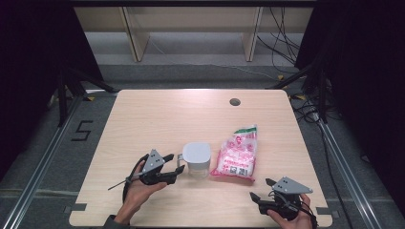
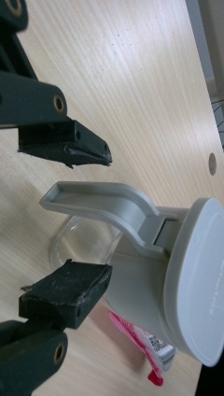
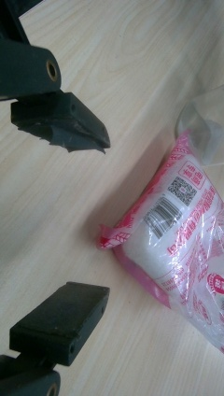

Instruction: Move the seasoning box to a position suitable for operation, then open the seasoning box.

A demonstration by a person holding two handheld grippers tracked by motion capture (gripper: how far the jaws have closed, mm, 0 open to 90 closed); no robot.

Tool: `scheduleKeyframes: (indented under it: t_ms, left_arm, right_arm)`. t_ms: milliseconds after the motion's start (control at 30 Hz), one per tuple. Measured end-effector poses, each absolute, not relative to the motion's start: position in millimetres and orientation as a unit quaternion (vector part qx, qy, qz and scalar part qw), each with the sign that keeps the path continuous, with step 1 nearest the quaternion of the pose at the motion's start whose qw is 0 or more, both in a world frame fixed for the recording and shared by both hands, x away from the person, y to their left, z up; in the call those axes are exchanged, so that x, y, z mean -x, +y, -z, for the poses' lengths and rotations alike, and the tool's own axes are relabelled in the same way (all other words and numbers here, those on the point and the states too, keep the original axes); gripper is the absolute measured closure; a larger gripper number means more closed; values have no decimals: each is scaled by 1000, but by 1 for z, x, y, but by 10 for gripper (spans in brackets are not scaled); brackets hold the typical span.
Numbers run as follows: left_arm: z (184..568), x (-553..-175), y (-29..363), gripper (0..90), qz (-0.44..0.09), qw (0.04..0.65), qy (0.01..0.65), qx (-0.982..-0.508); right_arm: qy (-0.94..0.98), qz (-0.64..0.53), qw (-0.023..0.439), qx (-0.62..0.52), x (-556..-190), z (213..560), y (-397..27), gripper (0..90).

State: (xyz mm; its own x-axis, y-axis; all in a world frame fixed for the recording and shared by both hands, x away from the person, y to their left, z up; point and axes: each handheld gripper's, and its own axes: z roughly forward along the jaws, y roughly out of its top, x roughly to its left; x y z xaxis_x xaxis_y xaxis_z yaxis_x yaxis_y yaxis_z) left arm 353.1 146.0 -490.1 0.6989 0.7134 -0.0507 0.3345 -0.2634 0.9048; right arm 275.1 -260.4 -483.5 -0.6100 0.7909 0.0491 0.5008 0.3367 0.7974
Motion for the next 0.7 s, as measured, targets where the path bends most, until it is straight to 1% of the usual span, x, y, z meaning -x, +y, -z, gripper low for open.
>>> scheduleKeyframes:
  t_ms: [267,500,533,600,700]
  left_arm:
    - [482,-350,157,367,-185,497,347,-774]
    - [470,-346,161,354,-171,508,353,-767]
    - [468,-345,161,358,-159,513,355,-765]
    - [465,-343,161,361,-161,512,355,-765]
    - [462,-341,161,421,-165,517,355,-761]
  right_arm:
    - [798,-409,181,-404,-276,484,-260,244]
    - [797,-406,184,-408,-276,483,-260,241]
    - [798,-406,179,-408,-277,483,-261,242]
    - [798,-409,178,-406,-277,484,-261,242]
    - [798,-405,182,-408,-276,483,-260,240]
